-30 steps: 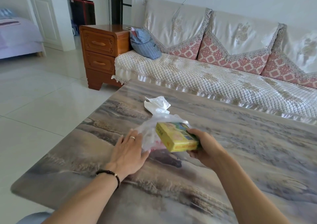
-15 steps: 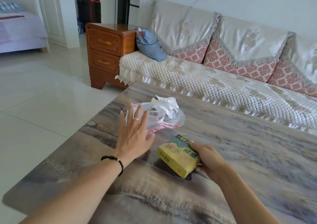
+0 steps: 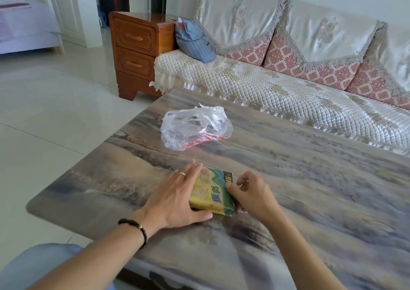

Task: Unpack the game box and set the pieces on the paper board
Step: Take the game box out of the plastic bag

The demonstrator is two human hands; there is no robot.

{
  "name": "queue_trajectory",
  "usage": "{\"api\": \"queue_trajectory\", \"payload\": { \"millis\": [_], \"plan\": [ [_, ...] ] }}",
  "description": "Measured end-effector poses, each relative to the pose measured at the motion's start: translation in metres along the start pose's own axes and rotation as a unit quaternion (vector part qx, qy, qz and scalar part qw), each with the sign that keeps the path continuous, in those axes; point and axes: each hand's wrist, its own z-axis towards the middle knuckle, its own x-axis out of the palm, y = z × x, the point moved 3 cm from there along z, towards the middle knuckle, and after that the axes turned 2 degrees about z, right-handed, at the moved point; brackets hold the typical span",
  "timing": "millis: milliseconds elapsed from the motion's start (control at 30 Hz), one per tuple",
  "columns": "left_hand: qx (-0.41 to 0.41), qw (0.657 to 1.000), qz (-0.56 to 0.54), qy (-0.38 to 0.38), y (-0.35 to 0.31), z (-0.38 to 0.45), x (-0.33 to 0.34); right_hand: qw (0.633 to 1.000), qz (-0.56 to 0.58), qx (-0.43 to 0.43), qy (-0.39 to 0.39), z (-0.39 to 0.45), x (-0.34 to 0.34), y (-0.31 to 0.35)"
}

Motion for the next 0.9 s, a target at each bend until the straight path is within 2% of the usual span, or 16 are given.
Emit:
{"api": "queue_trajectory", "payload": {
  "millis": [67, 100, 167, 233, 333, 733, 900],
  "plan": [
    [-0.003, 1.000, -0.005, -0.006, 0.000, 0.000, -0.001, 0.998, -0.023, -0.054, -0.024, -0.007, -0.005, -0.002],
    [0.000, 1.000, -0.007, -0.011, -0.001, 0.001, -0.002, 0.996, -0.014, -0.083, -0.012, -0.009, -0.006, -0.002],
    [0.005, 1.000, -0.006, -0.014, -0.003, 0.000, -0.002, 0.989, -0.006, -0.130, 0.065, -0.012, -0.002, -0.001],
    [0.000, 1.000, -0.012, -0.017, -0.002, 0.000, -0.001, 0.975, -0.062, -0.166, 0.134, -0.014, 0.008, 0.001],
    [-0.014, 0.999, -0.031, -0.033, 0.000, 0.000, -0.002, 0.971, -0.091, -0.189, 0.112, -0.009, 0.011, 0.004],
    [-0.052, 0.996, -0.073, -0.027, 0.006, 0.003, -0.001, 0.986, -0.029, -0.141, 0.081, -0.004, 0.000, 0.008],
    [-0.031, 0.996, -0.086, -0.021, 0.005, 0.005, -0.004, 0.996, 0.044, -0.065, 0.047, -0.001, -0.011, 0.011]
  ]
}}
